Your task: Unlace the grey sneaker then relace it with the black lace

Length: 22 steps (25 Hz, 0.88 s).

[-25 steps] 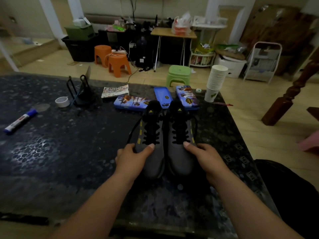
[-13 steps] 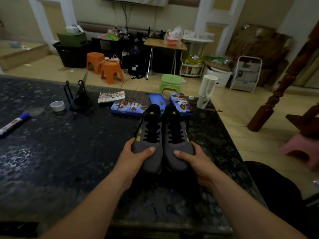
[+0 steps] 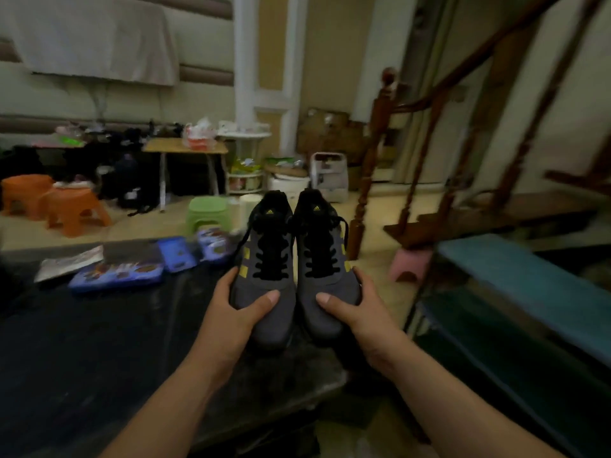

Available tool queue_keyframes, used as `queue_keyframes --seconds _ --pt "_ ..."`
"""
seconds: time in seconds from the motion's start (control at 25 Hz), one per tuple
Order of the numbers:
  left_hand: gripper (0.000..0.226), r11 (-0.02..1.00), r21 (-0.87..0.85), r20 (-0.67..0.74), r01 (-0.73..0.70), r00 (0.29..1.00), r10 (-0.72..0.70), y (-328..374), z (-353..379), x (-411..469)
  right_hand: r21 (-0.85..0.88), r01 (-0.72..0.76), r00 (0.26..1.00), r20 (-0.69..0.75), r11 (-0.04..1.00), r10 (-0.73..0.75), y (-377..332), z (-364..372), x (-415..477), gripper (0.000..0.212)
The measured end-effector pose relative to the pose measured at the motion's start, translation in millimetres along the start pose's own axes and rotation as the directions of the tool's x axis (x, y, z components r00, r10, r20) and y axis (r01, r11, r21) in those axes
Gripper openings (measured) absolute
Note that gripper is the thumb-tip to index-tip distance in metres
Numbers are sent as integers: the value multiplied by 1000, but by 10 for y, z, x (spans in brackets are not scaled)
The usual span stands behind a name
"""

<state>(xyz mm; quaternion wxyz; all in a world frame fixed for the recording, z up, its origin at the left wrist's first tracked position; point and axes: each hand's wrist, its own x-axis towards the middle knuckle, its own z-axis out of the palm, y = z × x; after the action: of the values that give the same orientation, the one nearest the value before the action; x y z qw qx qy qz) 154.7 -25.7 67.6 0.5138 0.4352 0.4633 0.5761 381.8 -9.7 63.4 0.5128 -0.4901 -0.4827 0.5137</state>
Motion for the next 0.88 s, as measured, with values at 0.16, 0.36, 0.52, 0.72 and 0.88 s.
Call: queue_keyframes --seconds 0.16,0.36,0.52,0.72,0.88 --pt "99 998 30 237 -54 970 45 223 1356 -141 -7 113 961 -254 994 -111 -510 -1213 -621 108" --pt "98 995 50 549 -84 835 43 225 3269 -14 -17 203 803 -569 979 -177 -897 -2755 -1096 106" --pt "105 985 161 747 -67 660 -77 62 4517 279 26 193 619 -779 981 -101 -880 -3505 -1150 115" --pt "95 949 312 825 -39 507 -250 -240 5160 641 14 -13 506 -862 1000 19 -716 -3844 -993 122" --pt "99 658 587 768 -471 581 -269 -548 5226 972 -438 -690 471 -876 576 -101 -602 -3957 -967 98"
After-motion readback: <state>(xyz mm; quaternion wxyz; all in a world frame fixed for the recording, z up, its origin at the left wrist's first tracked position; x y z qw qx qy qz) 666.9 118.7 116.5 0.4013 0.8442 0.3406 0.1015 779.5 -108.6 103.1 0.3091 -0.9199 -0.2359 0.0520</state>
